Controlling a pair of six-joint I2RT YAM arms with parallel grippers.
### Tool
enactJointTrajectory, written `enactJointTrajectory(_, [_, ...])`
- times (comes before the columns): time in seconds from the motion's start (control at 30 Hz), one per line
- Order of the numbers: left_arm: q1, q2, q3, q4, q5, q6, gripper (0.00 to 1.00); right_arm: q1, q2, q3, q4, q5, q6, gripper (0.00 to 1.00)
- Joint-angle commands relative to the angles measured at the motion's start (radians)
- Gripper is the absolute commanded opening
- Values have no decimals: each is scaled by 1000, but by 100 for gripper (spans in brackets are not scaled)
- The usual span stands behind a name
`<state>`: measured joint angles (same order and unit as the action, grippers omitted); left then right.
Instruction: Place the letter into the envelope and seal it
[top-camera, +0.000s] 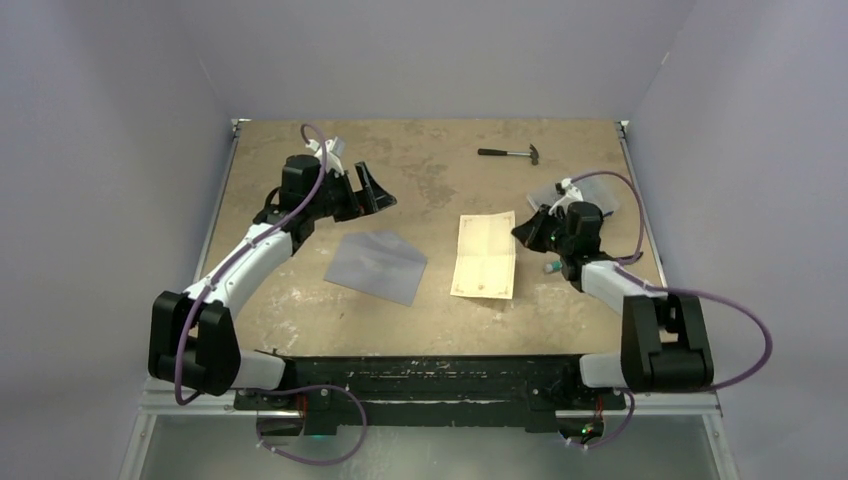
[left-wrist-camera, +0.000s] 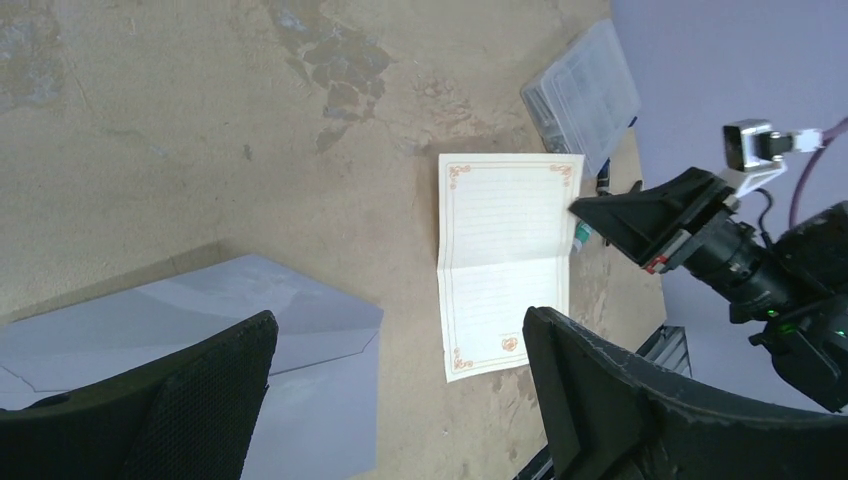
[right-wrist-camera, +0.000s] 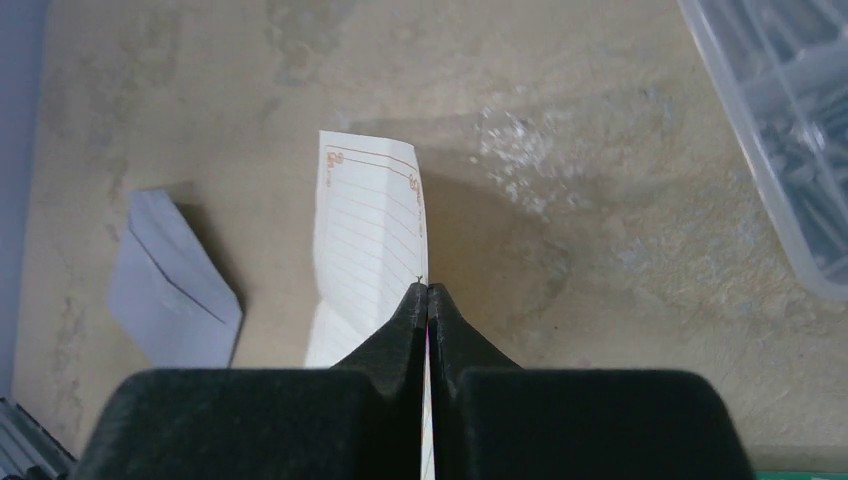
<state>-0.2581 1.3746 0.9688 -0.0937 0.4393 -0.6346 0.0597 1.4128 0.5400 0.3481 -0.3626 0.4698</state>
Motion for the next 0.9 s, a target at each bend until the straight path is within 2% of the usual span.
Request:
enactJointTrajectory(0.0, [-7,-51,22,45,-4,4,93,-1,-175,100,-14,-35,5,0])
enactJointTrajectory(0.17, [-35,-44,26,140,34,-42,93,-1,-301,197,-29,-91,47,0])
enactJointTrajectory(0.4, [-75,-24,54,282,109,-105,92,-1,-397,317,-21,-179,123,0])
enactJointTrajectory(0.57, [-117,-9,73,423,172,-181,94,-1,-429,409,17,-252,226,0])
enactJointTrajectory(0.77, [-215,42,151,483,175,-192,98,-1,-405,545,53,-359,401,0])
enactJointTrajectory(0.87, [-238,60,172,562,184,-288,98,0,-405,590,69,-376,456,0])
